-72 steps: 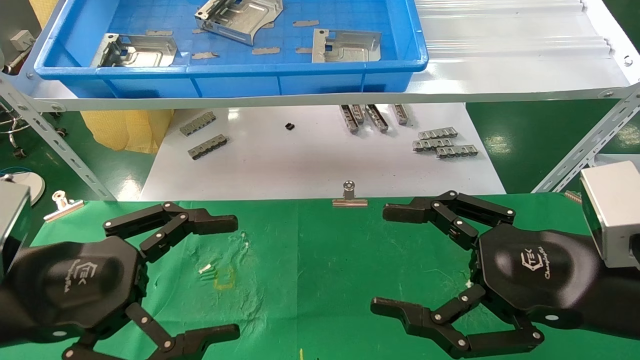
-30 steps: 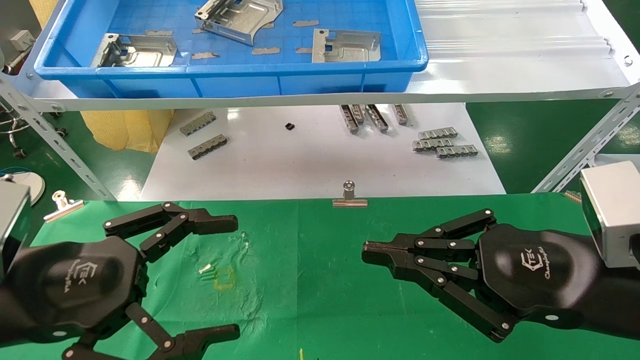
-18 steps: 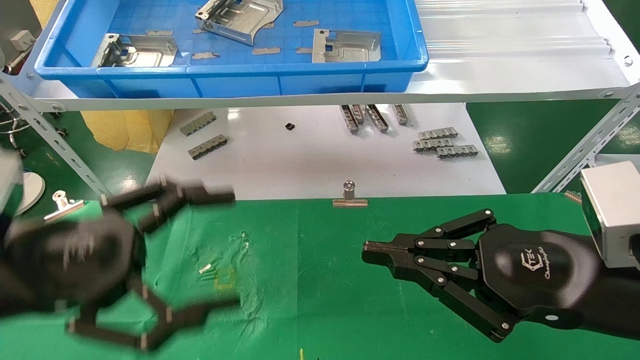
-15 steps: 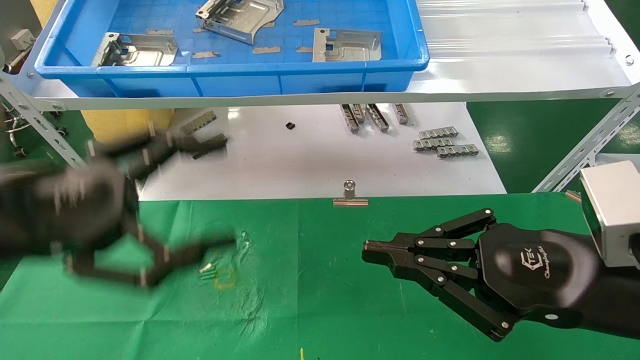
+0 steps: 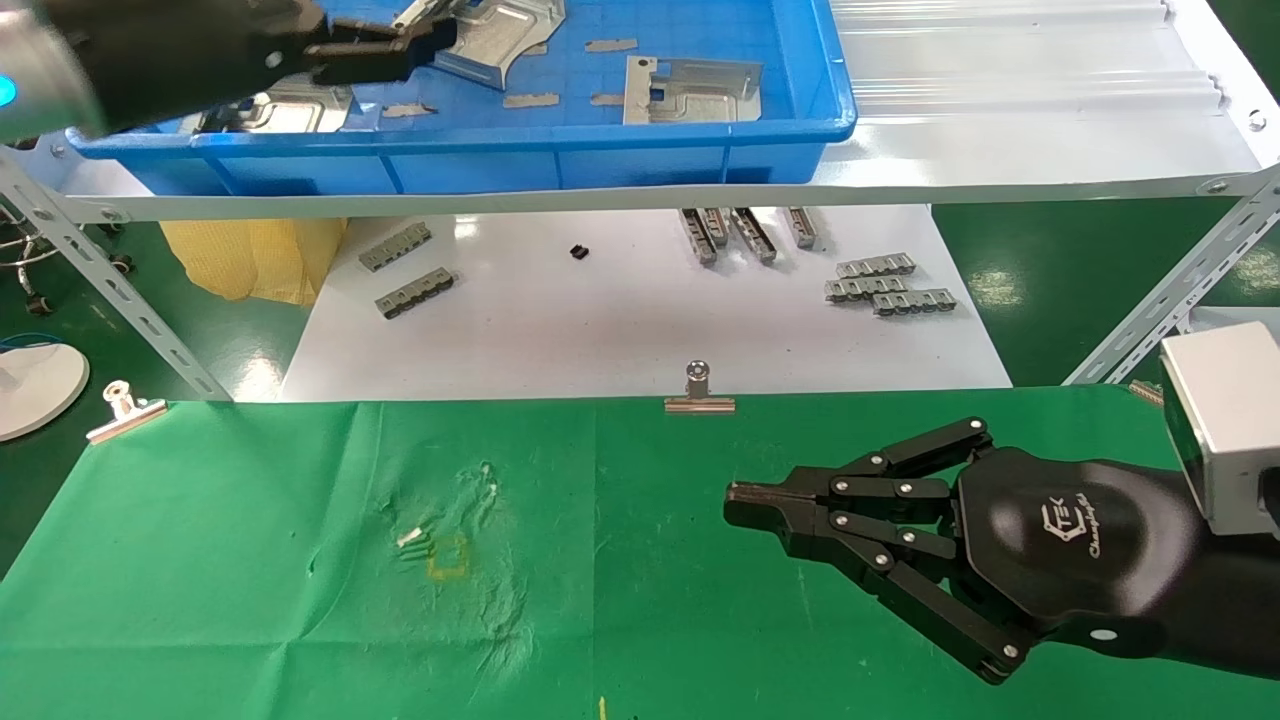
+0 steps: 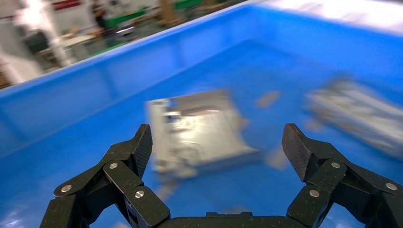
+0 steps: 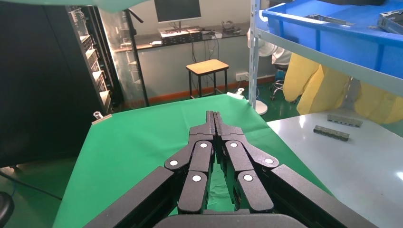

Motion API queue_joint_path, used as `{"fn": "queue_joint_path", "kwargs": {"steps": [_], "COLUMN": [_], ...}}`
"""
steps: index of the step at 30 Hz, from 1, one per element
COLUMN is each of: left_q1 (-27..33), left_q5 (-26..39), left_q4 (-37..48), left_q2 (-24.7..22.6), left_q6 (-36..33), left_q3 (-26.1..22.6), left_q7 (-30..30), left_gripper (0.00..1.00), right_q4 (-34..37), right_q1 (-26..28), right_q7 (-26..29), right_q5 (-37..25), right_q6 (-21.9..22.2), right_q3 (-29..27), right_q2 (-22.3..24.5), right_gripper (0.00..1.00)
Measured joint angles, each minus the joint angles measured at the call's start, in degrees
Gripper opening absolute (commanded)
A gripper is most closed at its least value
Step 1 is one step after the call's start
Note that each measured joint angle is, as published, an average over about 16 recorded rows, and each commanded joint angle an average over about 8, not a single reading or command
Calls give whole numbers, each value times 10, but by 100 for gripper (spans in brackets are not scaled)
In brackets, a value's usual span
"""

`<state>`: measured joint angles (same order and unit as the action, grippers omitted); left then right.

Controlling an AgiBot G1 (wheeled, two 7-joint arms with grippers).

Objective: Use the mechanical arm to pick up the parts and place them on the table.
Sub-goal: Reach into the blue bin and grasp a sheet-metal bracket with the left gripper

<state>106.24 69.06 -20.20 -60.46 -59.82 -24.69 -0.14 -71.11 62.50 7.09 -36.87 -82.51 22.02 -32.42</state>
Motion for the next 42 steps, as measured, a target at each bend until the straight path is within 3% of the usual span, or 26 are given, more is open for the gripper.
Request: {"fn": "queue_joint_path", "kwargs": {"steps": [4,7,8,20,42], "left_q1": [38,58,63,96,97], "left_q5": [24,35,37,60,66], "left_q4": [77,117,128,192,208], "left_q2": [-46,-73,-80,-127,-145], "left_q6": [63,95,103,153,193], "left_q3": [-9,-14,-15,-30,-34], "left_q7": [27,41,45,56,19], "left_gripper": [40,5,0,0,0], "right_q4": [0,0,0,0,0], "right_q1": [0,0,0,0,0], "right_q7": [0,0,0,0,0], "right_q5": [0,0,0,0,0], "right_q6": [0,0,0,0,0], "right_q3": [0,0,0,0,0], "right_q2": [0,0,0,0,0], "right_gripper": [98,100,100,100,100]}}
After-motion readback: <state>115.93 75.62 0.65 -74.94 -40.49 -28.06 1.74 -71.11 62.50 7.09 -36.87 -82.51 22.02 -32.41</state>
